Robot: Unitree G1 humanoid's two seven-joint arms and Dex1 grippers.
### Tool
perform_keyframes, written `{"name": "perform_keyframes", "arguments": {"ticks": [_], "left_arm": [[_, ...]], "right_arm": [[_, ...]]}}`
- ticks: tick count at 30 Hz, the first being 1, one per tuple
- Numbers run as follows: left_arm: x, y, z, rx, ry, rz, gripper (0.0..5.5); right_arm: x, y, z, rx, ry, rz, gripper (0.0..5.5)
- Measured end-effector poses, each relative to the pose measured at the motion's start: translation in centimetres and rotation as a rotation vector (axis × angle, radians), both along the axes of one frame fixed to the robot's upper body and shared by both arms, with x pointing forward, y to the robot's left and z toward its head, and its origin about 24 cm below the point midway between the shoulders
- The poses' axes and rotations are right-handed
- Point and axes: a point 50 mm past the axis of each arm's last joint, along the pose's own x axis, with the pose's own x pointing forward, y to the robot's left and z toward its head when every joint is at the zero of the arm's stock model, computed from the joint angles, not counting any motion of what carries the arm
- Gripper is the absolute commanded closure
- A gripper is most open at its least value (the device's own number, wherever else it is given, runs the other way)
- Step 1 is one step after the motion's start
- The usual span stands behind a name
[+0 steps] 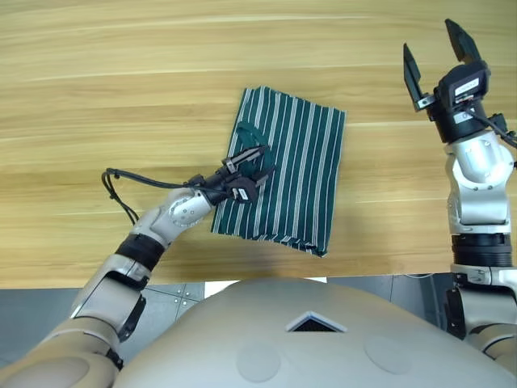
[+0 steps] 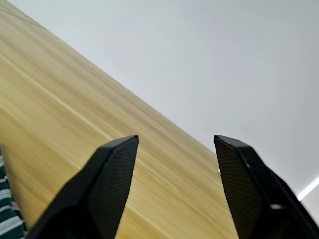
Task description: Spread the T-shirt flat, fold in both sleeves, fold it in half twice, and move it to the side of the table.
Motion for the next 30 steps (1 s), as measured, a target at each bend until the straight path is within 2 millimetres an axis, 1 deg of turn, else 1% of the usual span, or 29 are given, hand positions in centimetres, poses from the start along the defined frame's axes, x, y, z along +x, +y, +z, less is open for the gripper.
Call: {"name": "perform_keyframes", "arguments": {"ticks": [3, 4, 8, 10, 12, 13, 14, 15, 16, 18, 19, 20, 21, 22, 23, 24, 25, 27, 30], "left_arm": [[-1.5, -0.5, 0.3, 0.016, 0.07, 0.05, 3.07], [-1.7, -0.5, 0.4, 0.015, 0.076, 0.061, 3.07], [-1.1, -0.2, 1.6, 0.004, 0.081, 0.147, 3.07], [-0.9, -0.6, 3.4, -0.084, 0.053, 0.171, 3.07], [-0.8, -1.1, 5.8, -0.186, 0.009, 0.158, 3.07], [-0.9, -0.7, 7.1, -0.225, -0.019, 0.153, 3.07], [-0.8, 0.0, 8.1, -0.241, -0.046, 0.155, 3.07], [-0.8, 0.6, 9.0, -0.252, -0.063, 0.156, 3.07], [-0.9, 1.7, 10.2, -0.276, -0.083, 0.159, 3.07], [-1.5, 4.1, 11.9, -0.278, -0.092, 0.178, 3.07], [-2.0, 6.1, 12.3, -0.168, -0.103, 0.199, 3.07], [-2.4, 8.5, 11.6, 0.044, -0.079, 0.234, 3.07], [-3.1, 10.6, 10.4, 0.234, -0.037, 0.235, 3.07], [-4.5, 13.3, 8.8, 0.457, 0.071, 0.212, 3.07], [-5.6, 14.8, 7.9, 0.54, 0.152, 0.194, 3.07], [-6.7, 15.4, 7.2, 0.569, 0.205, 0.153, 3.07], [-7.1, 15.1, 6.9, 0.559, 0.22, 0.125, 3.07], [-8.1, 13.8, 6.1, 0.529, 0.261, 0.015, 3.07], [-8.8, 13.3, 5.7, 0.52, 0.296, -0.062, 3.07]], "right_arm": [[-0.2, 0.0, -0.4, -0.029, 0.013, -0.001, 2.7], [-0.2, 0.0, -0.5, -0.034, 0.015, -0.001, 2.7], [-0.9, 0.0, -1.2, -0.039, 0.043, 0.016, 2.7], [-2.0, 0.2, -1.7, -0.094, 0.055, 0.073, 2.7], [-4.3, 0.1, -2.5, -0.255, 0.072, 0.188, 2.7], [-6.0, -0.3, -3.0, -0.359, 0.105, 0.255, 2.7], [-7.6, -1.0, -3.7, -0.425, 0.159, 0.294, 2.7], [-8.6, -1.5, -3.9, -0.468, 0.193, 0.316, 2.7], [-10.0, -2.1, -4.0, -0.509, 0.232, 0.344, 2.7], [-12.2, -2.8, -4.3, -0.569, 0.315, 0.392, 2.7], [-13.6, -2.7, -4.6, -0.596, 0.367, 0.438, 2.7], [-15.1, -2.4, -5.1, -0.616, 0.422, 0.487, 2.7], [-15.9, -2.1, -5.2, -0.629, 0.449, 0.516, 2.7], [-16.8, -1.7, -5.3, -0.644, 0.476, 0.555, 2.7], [-17.3, -1.4, -5.4, -0.658, 0.489, 0.582, 2.7], [-17.5, -0.8, -5.4, -0.67, 0.494, 0.62, 2.7], [-17.6, -0.4, -5.5, -0.676, 0.492, 0.644, 2.7], [-17.5, 0.5, -6.1, -0.695, 0.486, 0.702, 2.7], [-17.4, 1.5, -6.5, -0.679, 0.466, 0.74, 2.7]]}}
